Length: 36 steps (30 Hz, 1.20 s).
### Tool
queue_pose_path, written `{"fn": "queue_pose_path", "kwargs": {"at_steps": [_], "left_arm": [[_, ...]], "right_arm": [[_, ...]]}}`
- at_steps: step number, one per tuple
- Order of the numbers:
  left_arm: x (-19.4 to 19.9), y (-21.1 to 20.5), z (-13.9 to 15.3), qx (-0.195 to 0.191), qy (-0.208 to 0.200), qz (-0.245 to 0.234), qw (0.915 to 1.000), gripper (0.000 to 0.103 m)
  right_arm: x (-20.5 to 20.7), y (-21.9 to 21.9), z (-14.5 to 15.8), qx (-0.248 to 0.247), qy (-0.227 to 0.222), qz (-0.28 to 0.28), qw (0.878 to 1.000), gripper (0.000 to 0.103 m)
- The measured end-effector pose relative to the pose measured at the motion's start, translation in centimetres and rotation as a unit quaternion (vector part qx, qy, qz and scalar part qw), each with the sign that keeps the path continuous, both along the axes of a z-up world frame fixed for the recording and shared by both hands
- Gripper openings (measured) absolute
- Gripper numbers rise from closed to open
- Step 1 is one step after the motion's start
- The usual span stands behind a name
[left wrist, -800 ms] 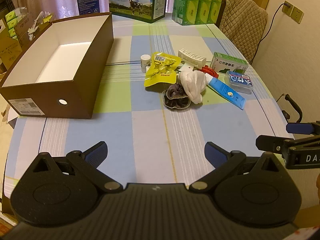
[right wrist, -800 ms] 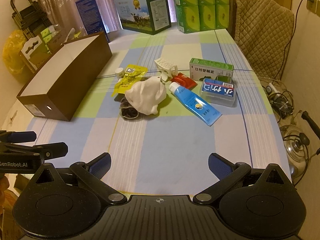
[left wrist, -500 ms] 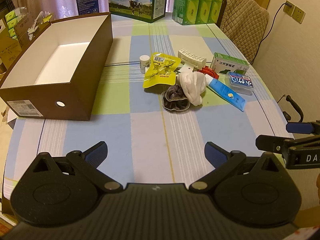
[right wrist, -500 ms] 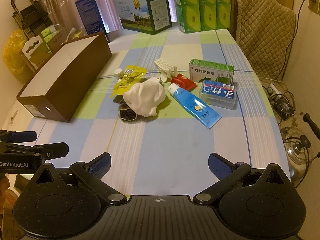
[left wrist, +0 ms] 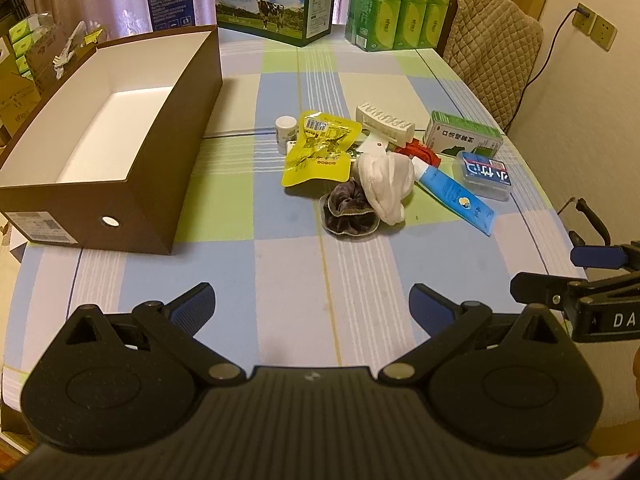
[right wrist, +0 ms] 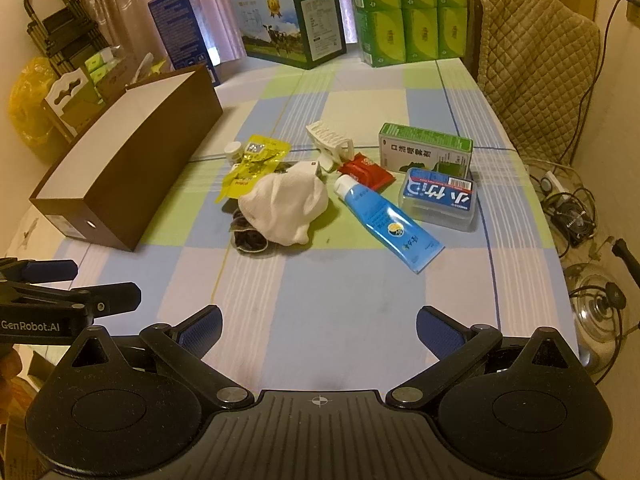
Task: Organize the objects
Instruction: 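Move both tools toward the white cloth and blue toothpaste tube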
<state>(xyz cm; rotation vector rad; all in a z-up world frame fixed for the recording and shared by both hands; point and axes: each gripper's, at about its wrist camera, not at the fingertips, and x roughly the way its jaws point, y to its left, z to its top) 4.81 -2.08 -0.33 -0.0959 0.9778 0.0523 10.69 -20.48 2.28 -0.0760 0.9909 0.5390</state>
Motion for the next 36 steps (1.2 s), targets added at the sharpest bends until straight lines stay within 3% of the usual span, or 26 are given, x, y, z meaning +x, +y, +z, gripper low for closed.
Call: {"fn": "queue_pose_path", "kwargs": {"at_steps": [12, 25, 30, 36], "left_arm": [[2.7, -0.8, -0.6, -0.014, 0.005, -0.006, 0.9999, 0.102], [5.5, -2.3, -1.7, -0.003, -0.008, -0.022, 0.9997, 0.102], [7.4, -3.1, -2.4, -0.001, -0.015, -0.031, 0.9994, 0.100], [9.7, -4.2, -3.3, 0.000, -0.028, -0.050, 0.9984, 0.094]], "right_arm": [[2.4, -0.5, -0.3, 0.008, 0.007, 0.002, 1.000, 0.101], [5.4, -2.0, -1.3, 0.024, 0.006, 0.007, 1.000, 0.101], [6.7, -2.5, -2.0, 0.021, 0.002, 0.017, 1.000, 0.086], [8.5, -3.3, -3.1, 0.018, -0.004, 0.018, 1.000, 0.077]]}}
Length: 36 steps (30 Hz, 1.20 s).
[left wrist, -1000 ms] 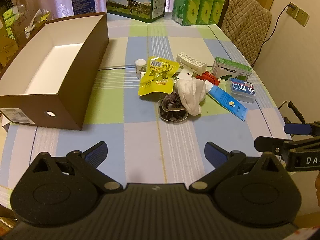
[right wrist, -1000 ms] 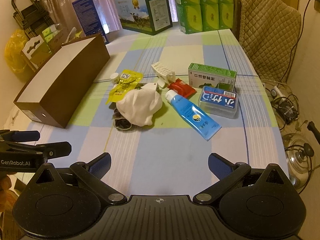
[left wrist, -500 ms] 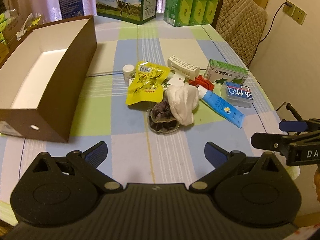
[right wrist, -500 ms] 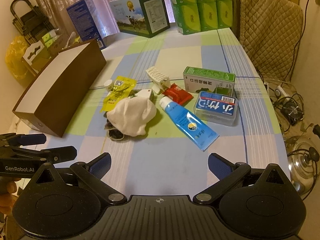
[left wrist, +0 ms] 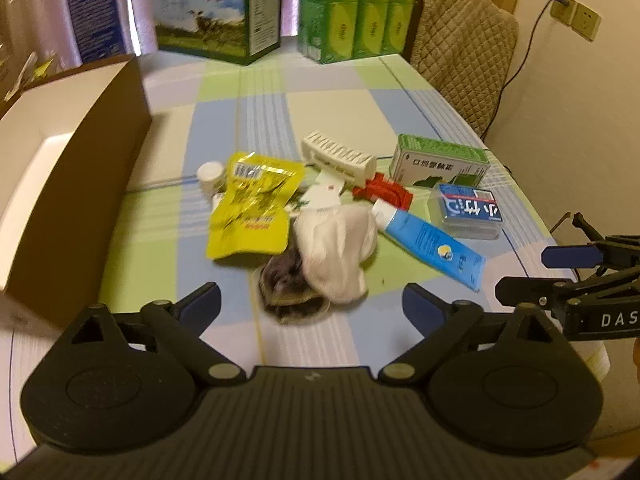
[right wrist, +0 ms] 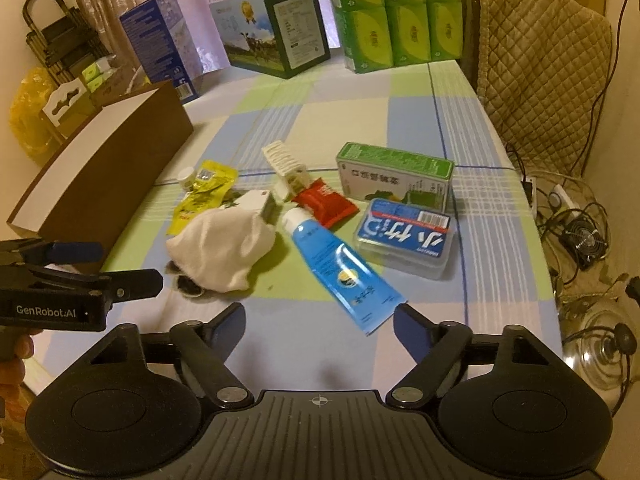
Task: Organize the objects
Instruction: 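Move both tools toward the white cloth and blue toothpaste tube, then grasp the white cloth with the left tool while the right tool grasps the blue toothpaste tube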
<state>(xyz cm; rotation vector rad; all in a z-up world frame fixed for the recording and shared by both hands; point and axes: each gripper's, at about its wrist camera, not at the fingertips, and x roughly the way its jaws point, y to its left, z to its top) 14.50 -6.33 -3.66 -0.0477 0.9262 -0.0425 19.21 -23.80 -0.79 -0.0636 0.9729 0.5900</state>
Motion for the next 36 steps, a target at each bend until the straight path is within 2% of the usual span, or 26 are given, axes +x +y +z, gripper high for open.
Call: {"fn": "queue_pose_path", "kwargs": {"at_steps": [10, 24, 28, 30, 32, 36], "left_arm": [[3.9, -1.3, -1.6, 0.006, -0.009, -0.019, 0.9998, 0.084], [7.0, -2.2, -4.0, 0.010, 0.026, -0.014, 0.9995, 0.069], [7.3, -2.4, -4.4, 0.010, 0.033, -0.012, 0.9993, 0.059], [7.4, -2.4, -4.5, 0.009, 0.034, -0.005, 0.9994, 0.051], [7.4, -2.3, -4.5, 0.009, 0.036, 0.001, 0.9993, 0.039], [7.3, -2.1, -4.4, 0.004, 0.033, 0.005, 0.9994, 0.031]], "right_arm": [[2.4, -1.1, -1.0, 0.002, 0.001, -0.002, 1.000, 0.071], [5.1, -2.8, -2.1, 0.001, 0.013, -0.010, 1.000, 0.071], [5.4, -2.8, -2.2, 0.003, 0.013, -0.006, 1.000, 0.071], [5.5, -2.8, -2.3, 0.003, 0.014, -0.003, 1.000, 0.071], [5.5, -2.7, -2.4, 0.005, 0.015, 0.000, 1.000, 0.071], [5.7, -2.6, -2.4, 0.006, 0.013, 0.007, 1.000, 0.071]]}}
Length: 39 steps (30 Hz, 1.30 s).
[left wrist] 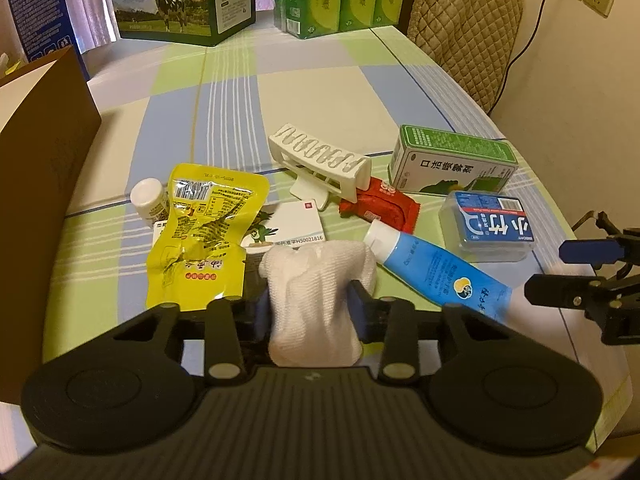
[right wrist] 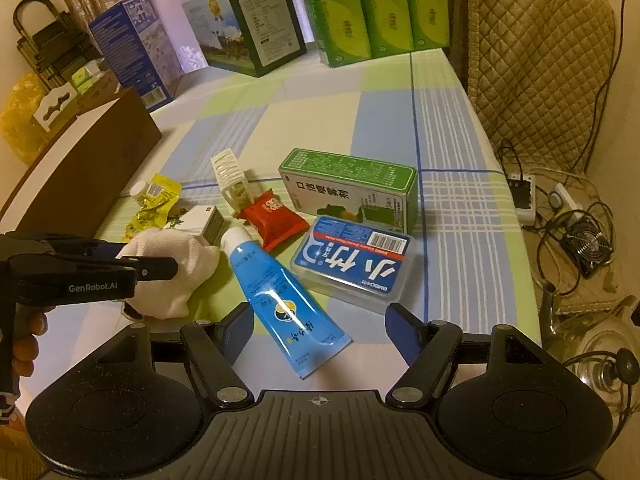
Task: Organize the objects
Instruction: 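Grasp the white cloth with the left tool while the right tool grasps the blue toothpaste tube, then carry the cloth and toothpaste tube with both tools over the open box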
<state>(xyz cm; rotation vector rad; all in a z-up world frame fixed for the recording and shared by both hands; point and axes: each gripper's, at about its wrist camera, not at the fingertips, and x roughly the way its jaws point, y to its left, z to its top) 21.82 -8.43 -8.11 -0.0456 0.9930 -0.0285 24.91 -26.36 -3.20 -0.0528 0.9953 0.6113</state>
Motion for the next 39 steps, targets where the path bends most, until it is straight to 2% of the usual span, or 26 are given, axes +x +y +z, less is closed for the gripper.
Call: {"fn": "queue_pose_path", "kwargs": {"at_steps": [2, 5, 13, 19, 23, 26, 32, 39], "left_arm": [[-0.1, -0.1, 0.2, 0.000, -0.003, -0.002, 1.0000, 0.026], [-0.3, -0.1, 0.4, -0.003, -0.004, 0.003, 1.0000, 0.023], [-1.4, -0.1, 2.9, -0.023, -0.033, 0.013, 0.9991, 0.022], [-2.9, 1.0, 5.1, -0.033, -0.055, 0.041, 0.9971, 0.022], [-4.2, 2.5, 6.3, -0.033, -0.066, 0.071, 0.9947, 0.022], [-5.3, 3.7, 6.9, -0.030, -0.070, 0.096, 0.9925, 0.022], [-7.8, 5.9, 7.8, -0.024, -0.076, 0.150, 0.9855, 0.022], [-10.5, 7.5, 8.3, -0.014, -0.078, 0.197, 0.9771, 0.022]], "right_arm": [[0.1, 0.1, 0.0, 0.000, -0.001, 0.003, 1.000, 0.070], [0.3, 0.2, 0.1, 0.001, -0.003, 0.008, 1.000, 0.070], [0.4, 0.7, 0.2, 0.004, -0.009, 0.026, 1.000, 0.070], [0.2, 1.8, 0.4, 0.013, -0.021, 0.055, 0.998, 0.069], [0.1, 3.4, 0.3, 0.022, -0.032, 0.088, 0.995, 0.057], [0.3, 4.8, -0.1, 0.021, -0.045, 0.114, 0.992, 0.053], [1.2, 7.7, -2.5, -0.016, -0.067, 0.165, 0.984, 0.044], [2.2, 9.0, -5.0, -0.058, -0.064, 0.209, 0.974, 0.043]]}}
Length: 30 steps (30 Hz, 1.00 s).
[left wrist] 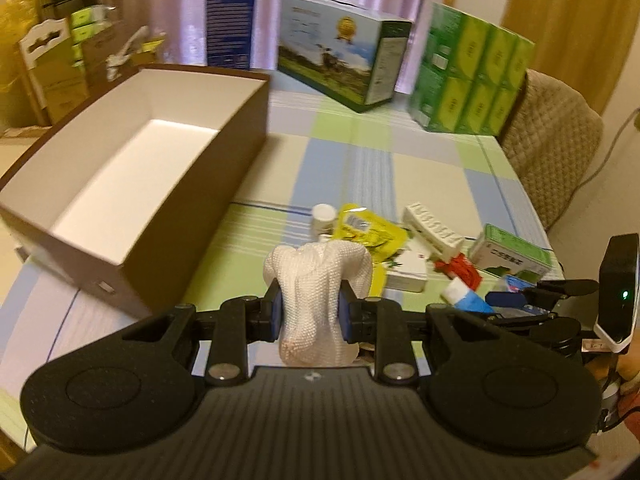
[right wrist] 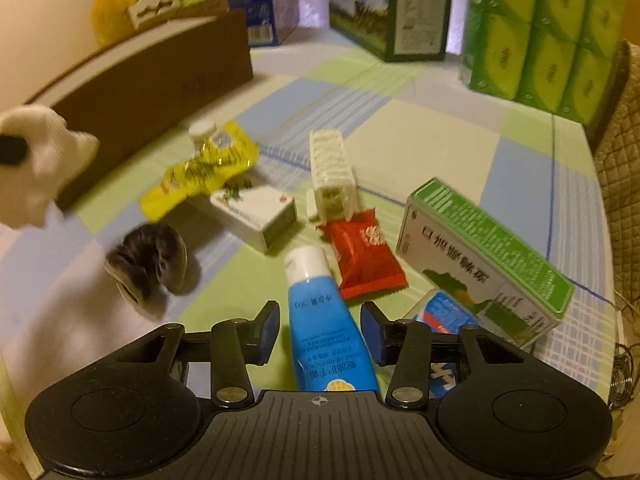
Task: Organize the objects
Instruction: 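Carry the cloth and toothpaste tube with both tools over the open box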
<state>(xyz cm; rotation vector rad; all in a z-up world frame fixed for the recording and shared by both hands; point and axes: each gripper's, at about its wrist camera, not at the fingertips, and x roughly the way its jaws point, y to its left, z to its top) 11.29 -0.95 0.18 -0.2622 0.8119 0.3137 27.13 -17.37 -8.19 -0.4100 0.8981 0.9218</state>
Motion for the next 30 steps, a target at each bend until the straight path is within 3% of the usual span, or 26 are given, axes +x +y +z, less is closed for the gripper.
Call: {"fn": "queue_pose_path", "kwargs": {"at_steps": [6, 10, 22, 30], "left_arm": [[-1.3, 0.2, 0.1, 0.001, 0.002, 0.023, 0.9997, 0.022], [-2.1, 0.3, 0.4, 0.002, -0.002, 0.030, 0.9996, 0.022], [-3.2, 2.6, 2.4, 0.013, -0.027, 0.022, 0.9993, 0.023], [-2.2, 6.8, 3.9, 0.016, -0.049, -0.010, 0.9986, 0.023]], "right_arm": [[-0.9, 0.6, -0.8, -0.021, -0.020, 0.036, 0.999, 0.036], [-1.6, 0.8, -0.3, -0.016, -0.002, 0.046, 0.999, 0.036], [-4.2, 2.8, 7.3, 0.049, 0.015, 0.010, 0.999, 0.035], [-6.7, 7.1, 11.6, 0.090, 0.011, -0.006, 0.996, 0.035]]}}
